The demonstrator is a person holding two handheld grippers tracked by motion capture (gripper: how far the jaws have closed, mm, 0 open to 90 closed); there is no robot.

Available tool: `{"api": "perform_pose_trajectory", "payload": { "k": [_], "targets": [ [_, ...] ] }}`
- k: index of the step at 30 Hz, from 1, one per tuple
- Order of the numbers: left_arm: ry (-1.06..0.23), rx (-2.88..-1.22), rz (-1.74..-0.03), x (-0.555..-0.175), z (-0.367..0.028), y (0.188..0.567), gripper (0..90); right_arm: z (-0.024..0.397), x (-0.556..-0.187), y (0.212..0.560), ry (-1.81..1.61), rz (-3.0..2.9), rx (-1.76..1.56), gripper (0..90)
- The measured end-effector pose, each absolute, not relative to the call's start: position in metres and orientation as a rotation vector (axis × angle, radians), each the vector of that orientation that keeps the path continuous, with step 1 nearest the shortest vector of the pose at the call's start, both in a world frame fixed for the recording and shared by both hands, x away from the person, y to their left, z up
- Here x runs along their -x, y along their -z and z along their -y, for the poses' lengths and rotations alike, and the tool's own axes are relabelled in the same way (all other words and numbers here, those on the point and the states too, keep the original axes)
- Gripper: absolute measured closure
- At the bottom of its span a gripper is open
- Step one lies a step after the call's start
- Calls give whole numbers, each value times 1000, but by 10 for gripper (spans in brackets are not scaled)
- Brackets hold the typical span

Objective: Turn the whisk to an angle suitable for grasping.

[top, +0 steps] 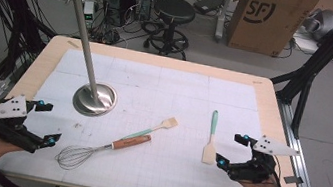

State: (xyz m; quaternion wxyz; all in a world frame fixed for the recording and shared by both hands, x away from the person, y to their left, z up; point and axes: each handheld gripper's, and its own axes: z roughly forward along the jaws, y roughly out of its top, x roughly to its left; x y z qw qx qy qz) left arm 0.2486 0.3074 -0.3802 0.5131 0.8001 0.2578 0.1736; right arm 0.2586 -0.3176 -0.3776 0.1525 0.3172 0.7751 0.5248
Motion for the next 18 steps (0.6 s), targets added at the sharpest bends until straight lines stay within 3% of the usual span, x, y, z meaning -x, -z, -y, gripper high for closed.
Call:
{"api": "perform_pose_trajectory", "payload": {
  "k": [18],
  "targets": [
    [-459, -1942, -606, -253, -305, 365, 16, 314, -256, 382, -1481, -2263, -910, 6]
  ]
}}
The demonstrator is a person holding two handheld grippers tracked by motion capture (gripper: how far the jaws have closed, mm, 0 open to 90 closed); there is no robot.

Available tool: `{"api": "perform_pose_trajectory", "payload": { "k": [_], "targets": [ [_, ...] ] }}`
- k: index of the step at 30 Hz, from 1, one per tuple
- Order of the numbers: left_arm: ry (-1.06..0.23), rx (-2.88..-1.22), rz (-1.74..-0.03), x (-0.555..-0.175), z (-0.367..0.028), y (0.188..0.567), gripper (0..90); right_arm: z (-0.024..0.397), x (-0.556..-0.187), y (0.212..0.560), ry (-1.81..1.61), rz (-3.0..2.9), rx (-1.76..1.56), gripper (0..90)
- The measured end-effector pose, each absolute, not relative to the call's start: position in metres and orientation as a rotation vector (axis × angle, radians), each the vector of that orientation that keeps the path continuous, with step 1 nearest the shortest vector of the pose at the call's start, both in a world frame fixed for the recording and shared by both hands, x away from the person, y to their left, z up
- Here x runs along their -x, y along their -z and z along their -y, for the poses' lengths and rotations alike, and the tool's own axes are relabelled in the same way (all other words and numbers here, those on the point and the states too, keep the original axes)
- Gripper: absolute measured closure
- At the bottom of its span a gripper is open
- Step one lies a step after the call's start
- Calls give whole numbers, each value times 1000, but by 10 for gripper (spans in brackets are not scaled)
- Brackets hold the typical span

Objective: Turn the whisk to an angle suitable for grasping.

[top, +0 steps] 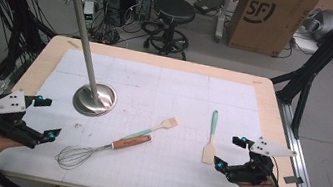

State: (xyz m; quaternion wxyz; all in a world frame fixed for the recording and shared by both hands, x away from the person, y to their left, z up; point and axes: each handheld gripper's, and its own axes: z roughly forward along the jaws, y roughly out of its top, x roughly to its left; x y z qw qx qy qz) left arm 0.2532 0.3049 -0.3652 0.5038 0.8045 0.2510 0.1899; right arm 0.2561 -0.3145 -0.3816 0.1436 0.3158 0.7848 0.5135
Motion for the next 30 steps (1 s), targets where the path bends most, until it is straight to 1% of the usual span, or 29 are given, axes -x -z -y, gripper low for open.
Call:
{"api": "perform_pose_trajectory", "payload": {
  "k": [7, 14, 21, 30],
  "targets": [
    [-450, -2030, -505, -259, -287, 339, 16, 311, -258, 382, -1476, -2280, -901, 6],
    [-443, -2120, -398, -267, -260, 316, 16, 313, -257, 379, -1485, -2263, -905, 6],
    [-411, -2203, -310, -275, -231, 303, 16, 313, -258, 379, -1485, -2265, -901, 6],
    [-362, -2268, -229, -287, -204, 294, 16, 316, -257, 381, -1482, -2278, -901, 6]
  ]
}}
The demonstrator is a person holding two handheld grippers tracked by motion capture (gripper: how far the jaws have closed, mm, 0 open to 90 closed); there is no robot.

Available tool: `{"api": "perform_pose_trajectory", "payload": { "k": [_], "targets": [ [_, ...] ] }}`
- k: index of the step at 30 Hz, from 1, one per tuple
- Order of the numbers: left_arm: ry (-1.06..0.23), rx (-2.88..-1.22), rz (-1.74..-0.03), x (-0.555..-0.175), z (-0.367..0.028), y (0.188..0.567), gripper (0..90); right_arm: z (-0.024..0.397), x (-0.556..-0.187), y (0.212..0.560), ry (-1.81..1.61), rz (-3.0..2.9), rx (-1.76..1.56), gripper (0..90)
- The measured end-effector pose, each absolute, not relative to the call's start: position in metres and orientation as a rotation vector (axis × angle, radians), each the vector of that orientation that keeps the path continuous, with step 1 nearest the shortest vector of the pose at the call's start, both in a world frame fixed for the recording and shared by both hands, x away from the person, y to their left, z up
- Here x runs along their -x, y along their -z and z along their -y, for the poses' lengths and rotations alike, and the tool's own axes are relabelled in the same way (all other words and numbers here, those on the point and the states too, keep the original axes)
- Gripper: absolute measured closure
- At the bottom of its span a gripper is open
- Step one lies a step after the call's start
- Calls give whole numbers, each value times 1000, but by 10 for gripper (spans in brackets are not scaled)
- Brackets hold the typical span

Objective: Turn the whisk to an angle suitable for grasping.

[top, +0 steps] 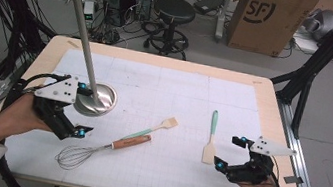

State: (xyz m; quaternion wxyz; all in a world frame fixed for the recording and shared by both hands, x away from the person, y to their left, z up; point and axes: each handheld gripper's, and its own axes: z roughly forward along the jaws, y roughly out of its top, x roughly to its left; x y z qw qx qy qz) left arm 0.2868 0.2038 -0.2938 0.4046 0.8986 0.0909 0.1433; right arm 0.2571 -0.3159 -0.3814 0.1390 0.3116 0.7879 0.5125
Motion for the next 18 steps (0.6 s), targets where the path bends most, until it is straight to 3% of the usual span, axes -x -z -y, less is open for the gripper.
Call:
{"api": "perform_pose_trajectory", "payload": {
  "k": [18],
  "targets": [
    [-283, -2405, -129, -300, -157, 302, 16, 320, -257, 376, -1503, -2243, -907, 6]
  ]
}}
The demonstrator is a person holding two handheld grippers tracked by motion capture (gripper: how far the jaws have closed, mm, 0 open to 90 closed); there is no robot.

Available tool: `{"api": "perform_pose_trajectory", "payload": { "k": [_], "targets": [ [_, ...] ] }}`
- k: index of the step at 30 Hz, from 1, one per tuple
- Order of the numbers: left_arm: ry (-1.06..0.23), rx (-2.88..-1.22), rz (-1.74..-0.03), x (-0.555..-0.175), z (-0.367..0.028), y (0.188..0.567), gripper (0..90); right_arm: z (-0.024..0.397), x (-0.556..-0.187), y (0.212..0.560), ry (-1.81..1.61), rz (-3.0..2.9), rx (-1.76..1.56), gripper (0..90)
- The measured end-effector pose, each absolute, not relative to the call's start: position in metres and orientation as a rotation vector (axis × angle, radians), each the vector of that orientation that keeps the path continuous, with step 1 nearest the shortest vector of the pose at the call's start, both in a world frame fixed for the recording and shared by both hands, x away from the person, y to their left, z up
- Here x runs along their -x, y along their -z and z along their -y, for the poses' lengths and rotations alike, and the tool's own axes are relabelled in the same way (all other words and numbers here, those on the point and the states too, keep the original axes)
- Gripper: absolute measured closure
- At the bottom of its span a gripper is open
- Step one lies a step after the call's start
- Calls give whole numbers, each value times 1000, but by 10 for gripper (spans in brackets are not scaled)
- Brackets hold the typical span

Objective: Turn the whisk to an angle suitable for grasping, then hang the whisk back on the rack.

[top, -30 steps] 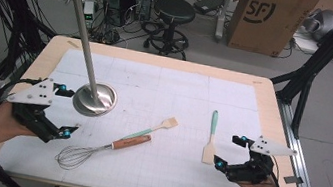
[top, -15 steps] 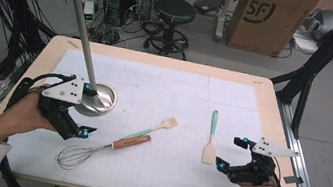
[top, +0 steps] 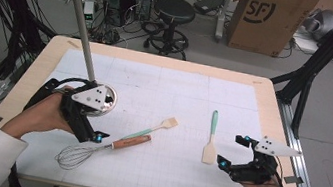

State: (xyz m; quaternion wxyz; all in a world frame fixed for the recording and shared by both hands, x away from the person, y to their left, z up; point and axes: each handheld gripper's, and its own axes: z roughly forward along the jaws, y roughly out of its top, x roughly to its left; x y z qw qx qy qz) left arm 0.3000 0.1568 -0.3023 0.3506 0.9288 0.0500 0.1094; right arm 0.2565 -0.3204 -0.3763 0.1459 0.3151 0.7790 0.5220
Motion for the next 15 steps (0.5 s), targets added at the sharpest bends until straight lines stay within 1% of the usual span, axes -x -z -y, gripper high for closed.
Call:
{"api": "perform_pose_trajectory", "payload": {
  "k": [6, 15],
  "targets": [
    [-260, -2431, -100, -303, -146, 304, 16, 320, -255, 377, -1502, -2251, -901, 6],
    [-231, -2500, -93, -309, -131, 319, 16, 323, -251, 378, -1499, -2250, -915, 6]
  ]
}}
